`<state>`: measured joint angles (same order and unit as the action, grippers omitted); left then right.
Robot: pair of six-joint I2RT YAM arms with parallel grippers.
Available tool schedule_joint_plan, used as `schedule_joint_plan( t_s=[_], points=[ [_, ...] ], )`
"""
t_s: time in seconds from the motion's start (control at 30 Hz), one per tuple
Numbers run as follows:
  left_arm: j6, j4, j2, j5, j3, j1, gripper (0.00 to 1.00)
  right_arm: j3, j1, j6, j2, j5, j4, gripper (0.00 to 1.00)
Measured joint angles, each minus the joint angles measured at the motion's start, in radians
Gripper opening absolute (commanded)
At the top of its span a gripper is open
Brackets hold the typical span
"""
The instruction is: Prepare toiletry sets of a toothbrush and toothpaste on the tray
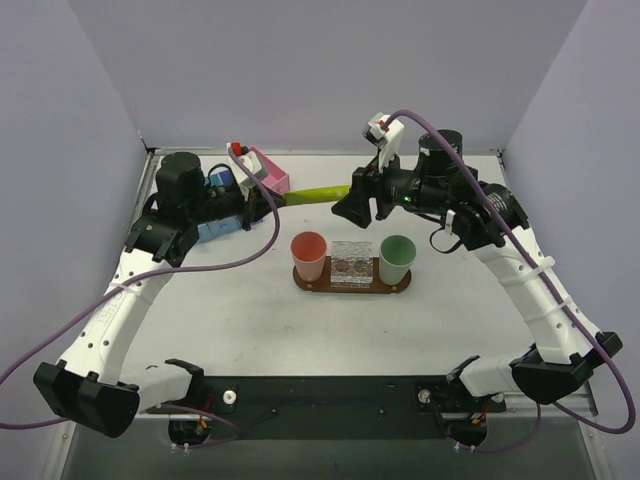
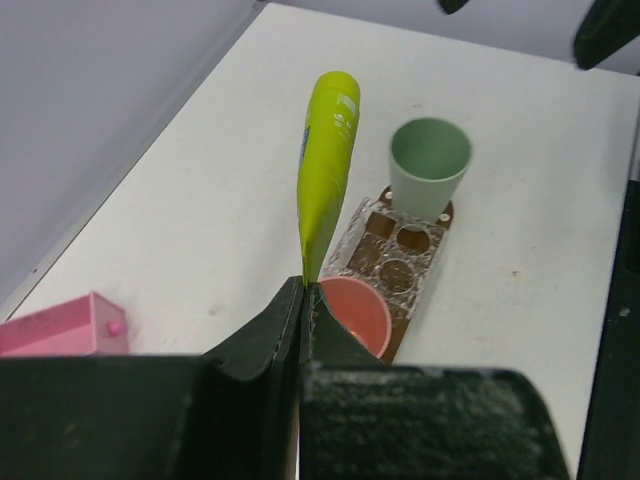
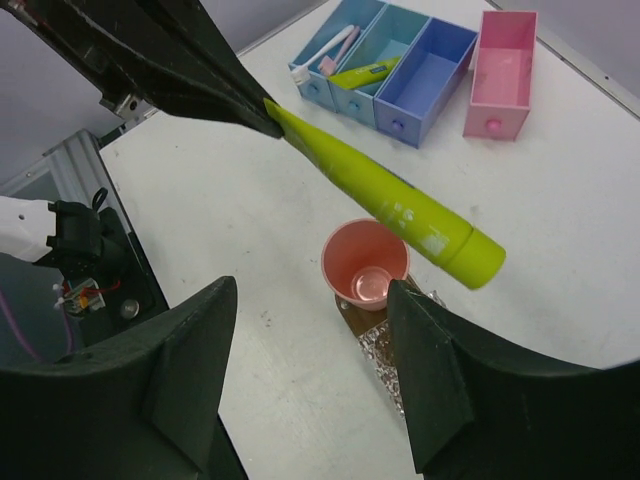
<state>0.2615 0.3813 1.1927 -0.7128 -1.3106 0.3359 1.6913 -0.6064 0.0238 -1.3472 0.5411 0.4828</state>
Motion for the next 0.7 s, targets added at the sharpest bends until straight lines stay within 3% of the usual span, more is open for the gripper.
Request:
schedule_joint_plan(
  t_s=[0.37, 0.53, 0.7],
  points=[
    [-0.052, -0.027, 0.017, -0.111, 0.0, 0.158, 0.0, 0.042, -0.071, -0.093, -0.05, -0.047, 0.139, 0.57],
    [-0.06, -0.026, 0.042, -0.123, 0.0, 0.187, 0.0, 0.031, -0.089, -0.131, -0.049, -0.08, 0.188, 0.57],
    [-0.064, -0.025, 0.053, -0.137, 0.0, 0.202, 0.0, -0.014, -0.09, -0.147, -0.05, -0.084, 0.202, 0.51]
  ],
)
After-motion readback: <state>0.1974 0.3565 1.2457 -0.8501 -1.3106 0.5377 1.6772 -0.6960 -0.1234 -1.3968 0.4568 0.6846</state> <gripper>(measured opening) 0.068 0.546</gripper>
